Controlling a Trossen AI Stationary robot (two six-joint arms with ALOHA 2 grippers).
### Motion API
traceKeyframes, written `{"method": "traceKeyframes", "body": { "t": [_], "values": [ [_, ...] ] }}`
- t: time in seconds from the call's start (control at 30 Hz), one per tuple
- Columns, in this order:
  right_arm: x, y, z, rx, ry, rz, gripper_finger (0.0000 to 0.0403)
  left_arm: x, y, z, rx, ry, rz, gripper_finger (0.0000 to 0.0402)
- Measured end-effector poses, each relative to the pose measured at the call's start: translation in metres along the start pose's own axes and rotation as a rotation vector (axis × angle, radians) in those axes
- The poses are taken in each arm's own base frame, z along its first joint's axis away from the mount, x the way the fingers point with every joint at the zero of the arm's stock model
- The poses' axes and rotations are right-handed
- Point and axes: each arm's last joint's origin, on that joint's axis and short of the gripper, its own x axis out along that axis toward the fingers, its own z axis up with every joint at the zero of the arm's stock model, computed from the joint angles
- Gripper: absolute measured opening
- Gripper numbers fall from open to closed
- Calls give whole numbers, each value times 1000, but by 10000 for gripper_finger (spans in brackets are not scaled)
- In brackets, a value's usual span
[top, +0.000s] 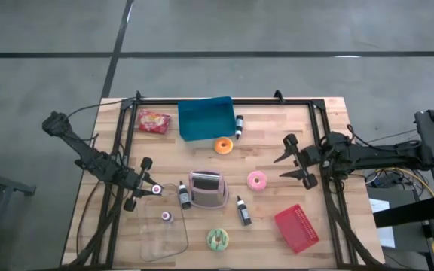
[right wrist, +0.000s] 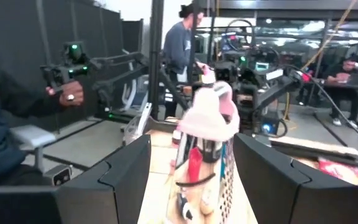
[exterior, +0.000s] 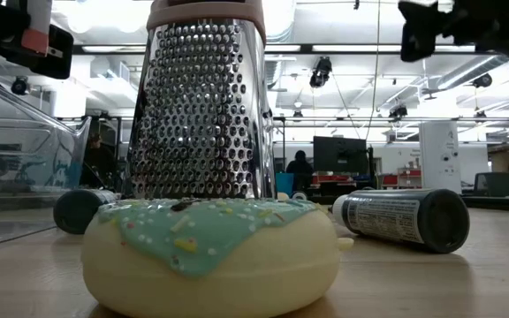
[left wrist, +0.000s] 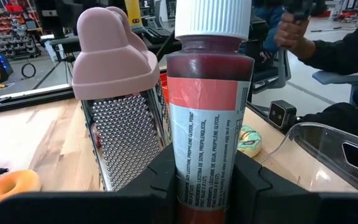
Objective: Pick & Place Food Item
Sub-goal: Put the pink food coloring bottle into the transparent bin
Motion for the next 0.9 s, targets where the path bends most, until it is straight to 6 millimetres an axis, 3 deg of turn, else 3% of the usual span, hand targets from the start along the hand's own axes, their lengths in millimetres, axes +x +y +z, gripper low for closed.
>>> {"method": "traceKeyframes", "body": {
  "t": [0.3, 0.53, 0.8, 0.9],
  "values": [
    [-11, 4, -28, 46, 35, -45, 224, 0, 0, 0, -1, 0, 0, 85],
    [-15, 5, -31, 49, 22, -53, 224, 0, -1, 0, -27, -16, -6, 85],
    [-16, 5, -31, 60, 17, -53, 224, 3, -5, -31, -120, -100, -27, 84],
    [-15, 5, -31, 61, 18, -53, 224, 3, -7, -32, -135, -98, -42, 84]
  ]
}}
